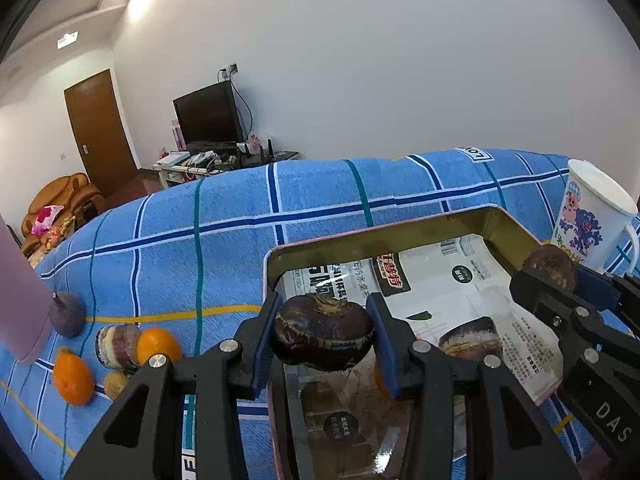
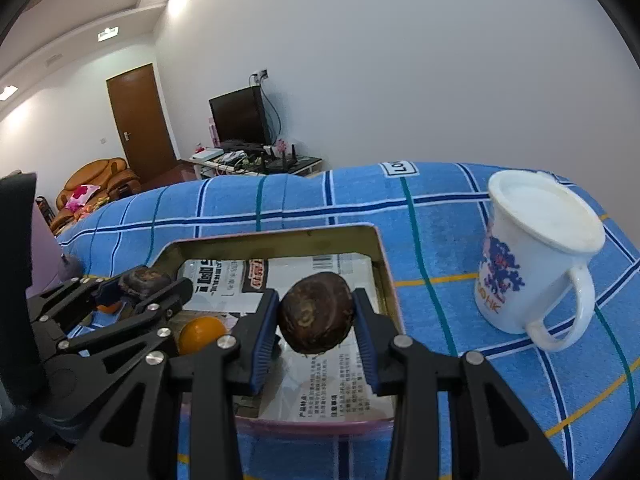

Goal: Organize fruits
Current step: 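Open right tool to drop its fruit while left tool drops its fruit into the tin, then lift both open tools away from the pink tin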

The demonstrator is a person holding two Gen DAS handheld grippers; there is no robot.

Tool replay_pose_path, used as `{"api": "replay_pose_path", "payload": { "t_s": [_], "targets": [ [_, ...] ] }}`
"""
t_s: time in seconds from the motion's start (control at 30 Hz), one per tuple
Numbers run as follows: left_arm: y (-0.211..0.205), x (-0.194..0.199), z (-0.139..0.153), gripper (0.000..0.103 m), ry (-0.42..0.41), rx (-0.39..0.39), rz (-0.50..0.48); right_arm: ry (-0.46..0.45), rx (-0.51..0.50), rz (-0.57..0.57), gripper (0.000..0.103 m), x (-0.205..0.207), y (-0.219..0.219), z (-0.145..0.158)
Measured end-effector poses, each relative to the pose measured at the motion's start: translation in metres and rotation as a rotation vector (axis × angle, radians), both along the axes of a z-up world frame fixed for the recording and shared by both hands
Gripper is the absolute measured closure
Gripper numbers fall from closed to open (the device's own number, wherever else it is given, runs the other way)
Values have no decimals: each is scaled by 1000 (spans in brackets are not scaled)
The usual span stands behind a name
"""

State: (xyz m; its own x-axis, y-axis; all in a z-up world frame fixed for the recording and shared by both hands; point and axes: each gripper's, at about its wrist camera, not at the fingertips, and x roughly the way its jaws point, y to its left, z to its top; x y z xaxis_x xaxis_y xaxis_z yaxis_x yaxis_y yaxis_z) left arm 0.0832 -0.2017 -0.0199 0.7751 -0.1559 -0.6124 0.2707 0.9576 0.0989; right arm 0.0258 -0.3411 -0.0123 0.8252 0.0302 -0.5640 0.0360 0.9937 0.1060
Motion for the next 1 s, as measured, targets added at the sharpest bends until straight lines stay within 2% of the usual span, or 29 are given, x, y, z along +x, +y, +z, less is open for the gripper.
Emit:
{"api": "replay_pose_path", "payload": {
  "t_s": [0.17, 0.23, 0.33, 0.4, 0.47, 0.53, 0.6, 0.73, 0.9, 1.0],
  "targets": [
    [-2, 2, -2, 57, 15, 4, -7, 1, 19, 25, 60, 0, 0, 0],
    [-2, 1, -1, 56, 16, -1, -10, -1, 25, 30, 42, -1, 1, 1],
    [1, -4, 2, 51, -14, -12, -4, -28, 38, 11, 35, -4, -1, 2],
    [1, -12, 6, 29, -60, -13, -4, -67, 65, 0, 26, -10, -5, 5],
    [2, -24, 13, 24, -133, -18, 4, -115, 77, -9, 20, -16, -6, 9],
    [4, -32, 17, 23, -187, -26, 8, -164, 64, -27, 14, -23, -6, 14],
    [6, -36, 20, 19, -214, -32, 22, -224, 32, -66, 3, -32, -5, 21],
    [16, -36, 22, 18, -217, -59, 48, -325, 11, -142, 0, -46, -11, 31],
    [26, -34, 24, 18, -205, -74, 76, -360, 42, -174, 0, -51, -17, 35],
    [32, -35, 25, 18, -215, -72, 94, -387, 9, -188, 0, -57, -15, 37]
  ]
}}
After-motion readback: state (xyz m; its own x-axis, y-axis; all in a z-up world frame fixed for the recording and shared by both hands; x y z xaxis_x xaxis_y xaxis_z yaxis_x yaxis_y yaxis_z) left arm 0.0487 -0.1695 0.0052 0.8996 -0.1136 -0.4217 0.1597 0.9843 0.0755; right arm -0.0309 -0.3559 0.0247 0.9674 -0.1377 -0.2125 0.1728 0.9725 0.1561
